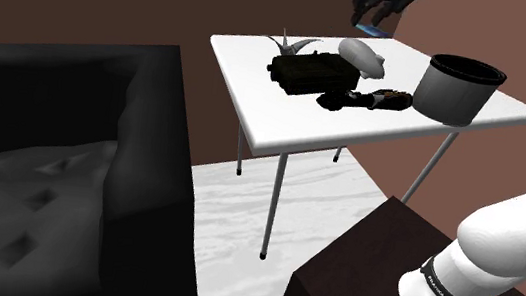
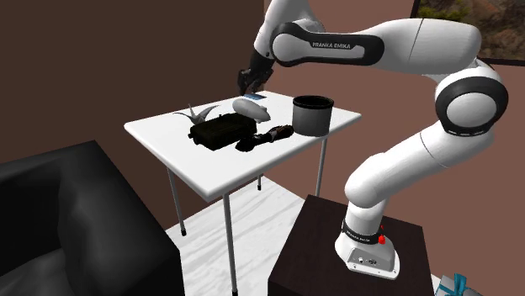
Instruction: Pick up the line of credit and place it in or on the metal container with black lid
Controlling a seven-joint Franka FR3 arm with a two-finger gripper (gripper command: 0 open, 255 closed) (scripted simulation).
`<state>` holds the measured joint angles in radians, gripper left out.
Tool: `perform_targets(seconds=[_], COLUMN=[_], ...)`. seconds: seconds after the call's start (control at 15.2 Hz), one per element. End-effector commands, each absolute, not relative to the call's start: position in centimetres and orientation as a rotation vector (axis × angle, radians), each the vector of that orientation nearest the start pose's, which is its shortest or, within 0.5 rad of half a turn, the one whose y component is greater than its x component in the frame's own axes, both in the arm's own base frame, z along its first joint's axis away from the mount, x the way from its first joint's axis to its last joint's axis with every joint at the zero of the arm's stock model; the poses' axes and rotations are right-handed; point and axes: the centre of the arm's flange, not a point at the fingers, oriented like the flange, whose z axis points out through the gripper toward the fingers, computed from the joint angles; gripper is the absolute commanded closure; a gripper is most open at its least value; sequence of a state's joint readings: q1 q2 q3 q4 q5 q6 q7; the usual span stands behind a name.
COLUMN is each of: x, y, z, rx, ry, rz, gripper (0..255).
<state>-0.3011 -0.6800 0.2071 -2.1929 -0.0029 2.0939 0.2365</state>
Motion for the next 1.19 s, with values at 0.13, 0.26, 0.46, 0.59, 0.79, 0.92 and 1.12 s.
perform_targets(seconds=[0.13, 0.26, 0.46, 0.59, 0.79, 0.92, 1.12], x=[36.2, 35.2, 33.7, 32.7, 31.3, 30.3, 28.8], y=[-5.6, -8.1, -11.8, -14.2, -17.9, -20.3, -24.0], z=[68.6, 68.7, 68.9, 69.0, 69.1, 69.2, 69.3], rx=[-3.065, -3.065, -3.065, -3.065, -3.065, -3.065, -3.065], ry=[0.517, 0.517, 0.517, 0.517, 0.517, 0.517, 0.517], rz=[-0.92, -0.92, -0.92, -0.92, -0.92, -0.92, -0.92], gripper=[255, 255, 255, 255, 255, 255, 255])
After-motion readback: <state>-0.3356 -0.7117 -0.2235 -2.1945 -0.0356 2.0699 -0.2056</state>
